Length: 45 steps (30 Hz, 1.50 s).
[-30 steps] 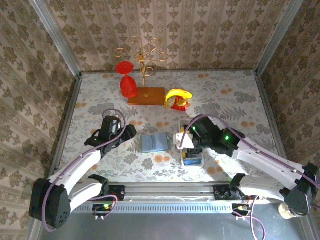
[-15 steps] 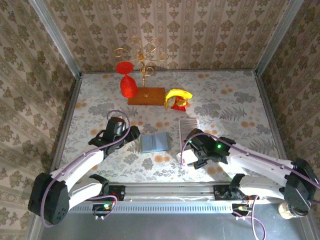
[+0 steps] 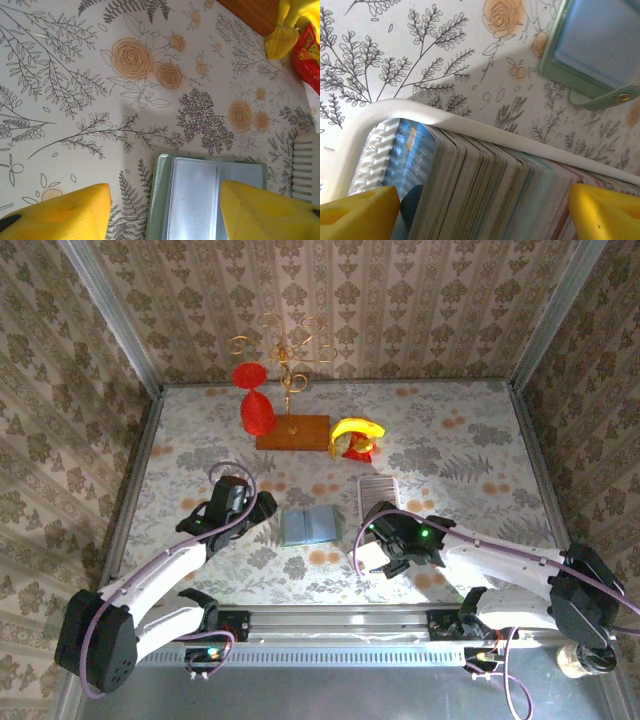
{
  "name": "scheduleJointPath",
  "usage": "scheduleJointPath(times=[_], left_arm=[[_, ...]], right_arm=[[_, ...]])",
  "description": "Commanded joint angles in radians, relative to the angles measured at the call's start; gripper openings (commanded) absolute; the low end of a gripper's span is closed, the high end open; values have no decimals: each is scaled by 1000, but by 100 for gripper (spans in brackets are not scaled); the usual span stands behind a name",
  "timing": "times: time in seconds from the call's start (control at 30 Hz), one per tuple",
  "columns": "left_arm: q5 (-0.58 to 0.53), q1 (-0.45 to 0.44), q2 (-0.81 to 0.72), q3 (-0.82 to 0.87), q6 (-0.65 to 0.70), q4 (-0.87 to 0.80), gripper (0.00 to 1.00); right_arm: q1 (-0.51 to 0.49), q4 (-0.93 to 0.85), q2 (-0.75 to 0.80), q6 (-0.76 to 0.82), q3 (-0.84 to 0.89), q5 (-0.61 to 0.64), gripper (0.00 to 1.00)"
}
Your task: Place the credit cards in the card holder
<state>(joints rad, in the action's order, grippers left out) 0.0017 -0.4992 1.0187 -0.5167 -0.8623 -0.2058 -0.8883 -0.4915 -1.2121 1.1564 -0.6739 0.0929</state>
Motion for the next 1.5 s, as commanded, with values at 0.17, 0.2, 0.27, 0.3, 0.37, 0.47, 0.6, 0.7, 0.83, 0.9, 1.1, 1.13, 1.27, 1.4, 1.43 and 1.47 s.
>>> scheduleJointPath(times=[0.17, 0.2, 0.27, 0.3, 0.37, 0.47, 0.6, 0.7, 0.83, 0.9, 1.1, 1.13, 1.27, 1.4, 1.43, 1.47], left_arm=[[-19, -12, -60, 12, -55, -60, 60], [-16, -13, -68, 13, -65, -60, 60], [-14, -19, -81, 20, -77, -52, 60], [-16, -23, -87, 23, -81, -48, 60], [-25, -28, -90, 27, -83, -51, 59], [-44, -32, -94, 24, -96, -66, 59], [-58, -41, -98, 30, -104, -57, 59], [-57, -42, -106, 32, -116, -60, 59], [-57, -42, -126, 35, -122, -65, 59], [-61, -42, -137, 38, -122, -69, 59], [-62, -42, -140, 40, -119, -68, 59], [-62, -42, -137, 40, -118, -67, 59], [-56, -42, -125, 38, -119, -62, 59], [-55, -42, -122, 42, -118, -57, 59], [-56, -42, -121, 44, -119, -55, 59], [-57, -42, -120, 47, -121, -56, 59]], right_arm=[[-6, -40, -27, 1, -51, 30, 74], [-6, -66, -18, 0, -59, 25, 70], [-7, -83, 3, 4, -58, 30, 65], [-7, -86, 14, 8, -54, 31, 63], [-6, -104, 26, 9, -52, 27, 59], [-6, -128, 24, 5, -50, 24, 49], [-7, -145, 23, -7, -59, 22, 45], [-7, -174, 12, -9, -71, 16, 37], [-8, -200, -3, -20, -85, 12, 32], [-10, -203, -4, -30, -91, 10, 31], [-12, -209, 6, -34, -101, 19, 29], [-12, -208, 8, -35, -104, 17, 29], [-17, -202, 15, -41, -107, 13, 27], [-21, -197, 22, -48, -113, 26, 26], [-21, -199, 24, -51, -116, 29, 25], [-24, -199, 27, -59, -119, 30, 25]])
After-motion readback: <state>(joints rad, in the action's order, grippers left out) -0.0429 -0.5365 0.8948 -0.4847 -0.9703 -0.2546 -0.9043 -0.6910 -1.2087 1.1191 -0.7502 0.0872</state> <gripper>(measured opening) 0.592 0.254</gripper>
